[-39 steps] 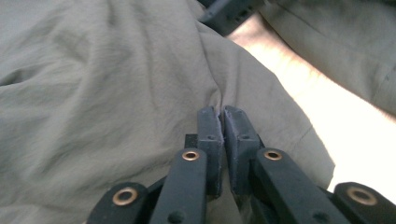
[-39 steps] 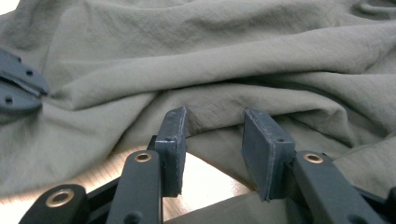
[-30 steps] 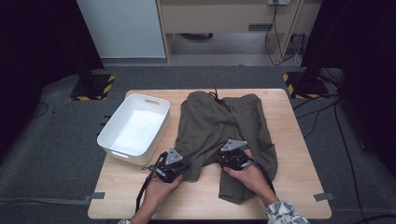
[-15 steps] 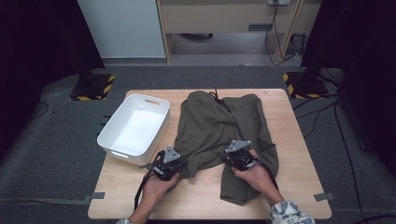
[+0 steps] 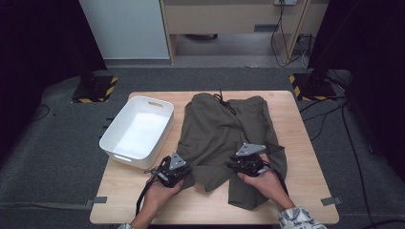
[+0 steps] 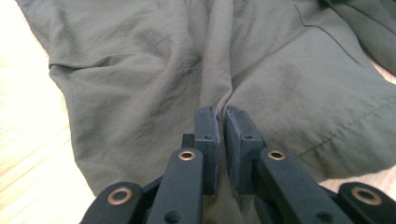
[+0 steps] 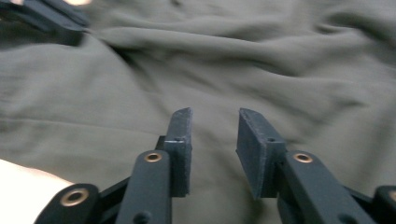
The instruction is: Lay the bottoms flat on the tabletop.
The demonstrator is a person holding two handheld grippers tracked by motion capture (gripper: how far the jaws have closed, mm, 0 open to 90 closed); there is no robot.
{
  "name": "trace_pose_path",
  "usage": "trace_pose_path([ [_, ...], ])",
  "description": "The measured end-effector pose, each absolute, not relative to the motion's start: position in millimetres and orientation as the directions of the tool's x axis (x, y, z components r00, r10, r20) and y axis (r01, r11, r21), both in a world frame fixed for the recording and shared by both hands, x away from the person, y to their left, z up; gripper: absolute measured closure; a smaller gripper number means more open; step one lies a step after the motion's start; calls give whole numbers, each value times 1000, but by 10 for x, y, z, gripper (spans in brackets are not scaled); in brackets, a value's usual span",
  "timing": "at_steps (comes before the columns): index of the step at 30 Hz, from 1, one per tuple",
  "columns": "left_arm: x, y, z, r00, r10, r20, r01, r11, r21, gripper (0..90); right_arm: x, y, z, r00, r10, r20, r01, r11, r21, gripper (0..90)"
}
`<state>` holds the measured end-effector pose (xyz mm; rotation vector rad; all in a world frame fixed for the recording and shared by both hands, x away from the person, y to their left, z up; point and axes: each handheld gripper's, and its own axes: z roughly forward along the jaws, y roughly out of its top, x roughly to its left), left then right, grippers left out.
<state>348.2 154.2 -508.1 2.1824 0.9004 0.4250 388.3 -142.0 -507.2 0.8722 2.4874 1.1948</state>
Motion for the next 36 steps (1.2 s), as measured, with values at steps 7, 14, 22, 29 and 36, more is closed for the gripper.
trace_pose_path([
  [7, 3292, 1741, -4961, 670, 742, 26, 460, -442, 771, 686, 3787, -1042, -5211, -828, 561, 3, 382, 559, 736, 573],
  [14, 3255, 1852, -4946, 621, 780, 75, 467, -445, 764, 594, 3729, -1054, -5262, -841, 541, -12, 383, 610, 693, 502],
  [22, 3366, 1895, -5065, 578, 805, 133, 508, -483, 714, 507, 3593, -1421, -5266, -845, 535, 0, 384, 606, 696, 503],
  [29, 3480, 1856, -5225, 603, 792, 98, 539, -494, 682, 544, 3582, -1506, -5250, -850, 527, 10, 390, 617, 684, 539],
  [36, 3529, 1860, -5189, 611, 786, 91, 565, -513, 646, 845, 3549, -1426, -5249, -863, 504, 11, 372, 622, 689, 651],
])
